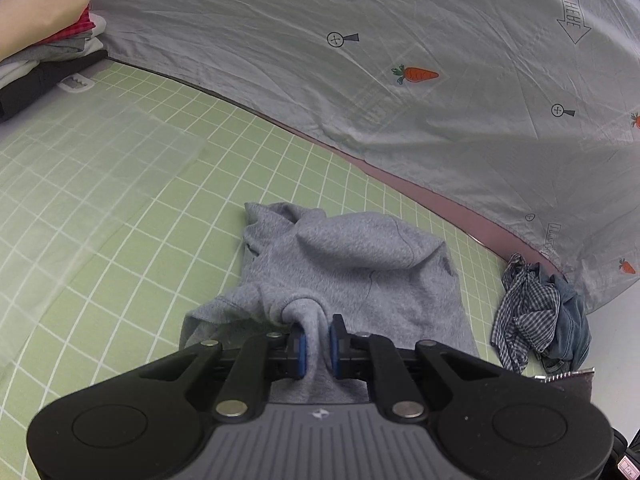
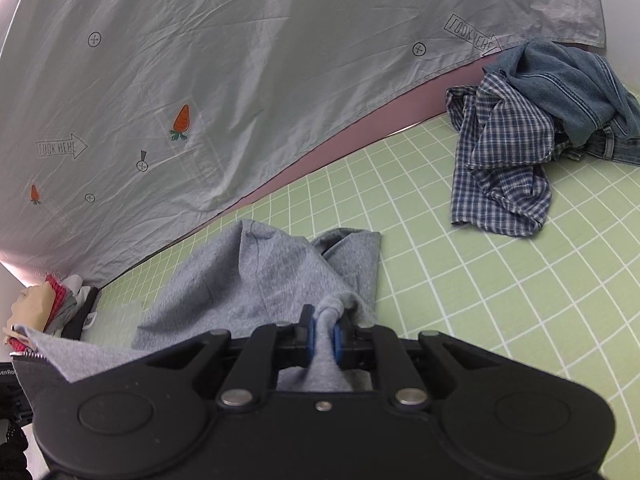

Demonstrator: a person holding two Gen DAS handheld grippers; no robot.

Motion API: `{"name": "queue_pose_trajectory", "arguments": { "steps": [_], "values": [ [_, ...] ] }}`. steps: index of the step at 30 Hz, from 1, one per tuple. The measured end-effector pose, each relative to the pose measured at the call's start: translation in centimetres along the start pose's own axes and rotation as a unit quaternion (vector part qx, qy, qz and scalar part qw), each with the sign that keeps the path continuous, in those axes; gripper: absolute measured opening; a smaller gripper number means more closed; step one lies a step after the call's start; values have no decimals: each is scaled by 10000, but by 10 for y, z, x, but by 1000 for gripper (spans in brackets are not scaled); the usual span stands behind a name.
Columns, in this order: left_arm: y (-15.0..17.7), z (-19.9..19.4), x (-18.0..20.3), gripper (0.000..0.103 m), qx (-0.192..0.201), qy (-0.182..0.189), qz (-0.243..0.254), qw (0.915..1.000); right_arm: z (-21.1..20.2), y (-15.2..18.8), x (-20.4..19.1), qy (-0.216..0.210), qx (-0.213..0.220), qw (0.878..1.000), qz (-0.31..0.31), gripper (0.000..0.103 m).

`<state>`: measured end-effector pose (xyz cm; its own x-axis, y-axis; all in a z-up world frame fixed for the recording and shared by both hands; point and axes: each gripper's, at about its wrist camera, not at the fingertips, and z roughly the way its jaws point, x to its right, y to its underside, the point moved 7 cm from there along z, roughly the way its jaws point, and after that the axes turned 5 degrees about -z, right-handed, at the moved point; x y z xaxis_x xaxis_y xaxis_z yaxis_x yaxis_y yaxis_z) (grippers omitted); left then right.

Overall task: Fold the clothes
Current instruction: 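Lift the hem with both grippers and fold it over toward the hood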

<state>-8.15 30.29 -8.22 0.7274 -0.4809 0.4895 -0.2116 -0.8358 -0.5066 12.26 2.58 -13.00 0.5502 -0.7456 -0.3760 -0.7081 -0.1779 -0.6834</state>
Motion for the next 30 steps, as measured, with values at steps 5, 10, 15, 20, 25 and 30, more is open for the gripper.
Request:
{"name": "queue_pose_trajectory", "arguments": {
  "steps": [5, 10, 15, 20, 25, 30],
  "values": [
    [-36, 32, 11, 12, 64, 21, -105, 9999, 36, -29, 5, 78, 59, 9999, 76, 9],
    [-67, 80, 4, 12, -122, -166, -367, 9991, 87, -49, 11, 215, -135, 9995, 168, 9],
    [-63, 112, -11, 13, -381, -399, -485, 9973, 123, -38, 14, 487, -545, 9973, -56, 10],
    [-60, 110, -14, 15, -423, -363, -478, 9973, 115, -33, 18, 443, -564, 9974, 105, 25],
    [-57, 90, -8, 27, -372, -255, -405, 9982, 89, -30, 14, 386, -442, 9982, 116, 41],
    [-43, 65, -10, 37, -295, -273, -278, 9988, 67, -16, 11, 280, -451, 9984, 178, 49]
  ]
}}
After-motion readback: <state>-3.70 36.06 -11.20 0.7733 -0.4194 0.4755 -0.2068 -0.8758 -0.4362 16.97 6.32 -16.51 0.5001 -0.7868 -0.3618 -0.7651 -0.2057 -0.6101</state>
